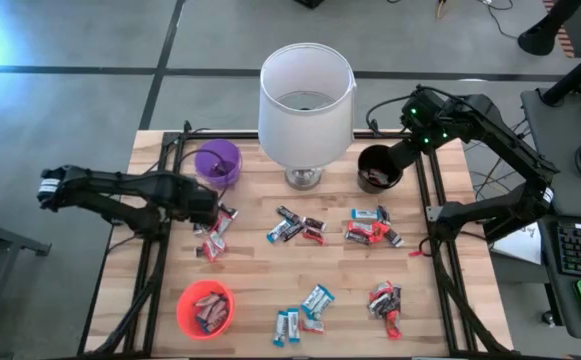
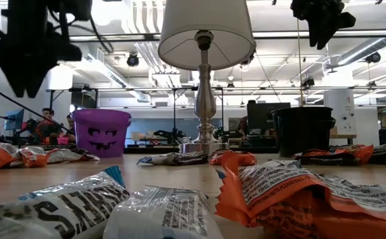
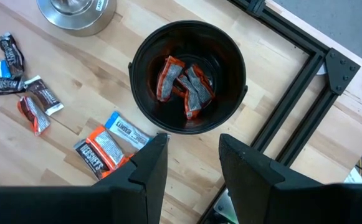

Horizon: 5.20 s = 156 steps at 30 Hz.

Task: Organize candy in baskets
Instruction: Put the brown chocolate bar into the purple bucket

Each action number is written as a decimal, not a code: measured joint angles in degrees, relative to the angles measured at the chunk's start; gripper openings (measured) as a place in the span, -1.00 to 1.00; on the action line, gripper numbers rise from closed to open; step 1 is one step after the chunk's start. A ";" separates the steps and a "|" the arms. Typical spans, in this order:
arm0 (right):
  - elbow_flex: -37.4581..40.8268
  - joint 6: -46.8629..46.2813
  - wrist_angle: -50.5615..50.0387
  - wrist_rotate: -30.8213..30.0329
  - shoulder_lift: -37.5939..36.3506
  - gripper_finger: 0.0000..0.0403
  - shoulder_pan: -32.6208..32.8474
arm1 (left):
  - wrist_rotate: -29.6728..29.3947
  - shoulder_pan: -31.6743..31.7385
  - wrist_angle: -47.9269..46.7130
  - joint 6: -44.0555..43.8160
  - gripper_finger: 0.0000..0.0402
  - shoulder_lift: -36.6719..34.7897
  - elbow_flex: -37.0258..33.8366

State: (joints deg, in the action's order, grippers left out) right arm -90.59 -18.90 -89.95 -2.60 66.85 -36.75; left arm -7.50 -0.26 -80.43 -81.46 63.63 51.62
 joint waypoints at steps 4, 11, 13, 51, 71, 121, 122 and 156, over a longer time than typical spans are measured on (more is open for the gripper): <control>0.00 0.02 -0.02 0.01 -0.09 -0.32 0.00 | 2.00 1.62 3.00 1.57 -0.49 -1.80 -2.53; 0.00 0.72 -0.05 0.03 -0.49 -0.32 0.00 | 2.58 3.71 6.31 -0.34 -0.49 -3.45 -8.07; 0.00 0.75 -0.05 0.03 -0.65 -0.32 0.00 | 2.48 4.30 7.04 -2.73 -0.49 -3.22 -9.62; 0.00 -0.69 -0.07 0.05 -0.90 -0.32 0.00 | 1.87 4.01 13.90 10.49 -0.49 6.70 -11.02; 0.00 -3.06 -0.07 0.23 -0.87 -0.32 0.00 | 2.26 4.12 22.30 21.92 -0.49 6.04 -15.61; 0.00 -4.09 -0.07 1.56 -0.85 -0.32 0.76 | 4.60 4.58 22.94 23.53 -1.00 5.44 -18.84; 0.00 -4.09 -0.07 1.57 -0.85 -0.32 0.76 | 5.14 4.50 21.99 24.40 -1.00 5.32 -17.93; 0.00 -4.09 -0.07 1.55 -0.81 -0.32 0.74 | -17.03 21.28 10.89 49.51 -1.00 -1.31 10.23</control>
State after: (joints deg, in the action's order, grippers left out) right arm -90.59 -22.98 -90.02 -1.05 66.04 -36.01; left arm -24.53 21.02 -69.54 -31.96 62.33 61.84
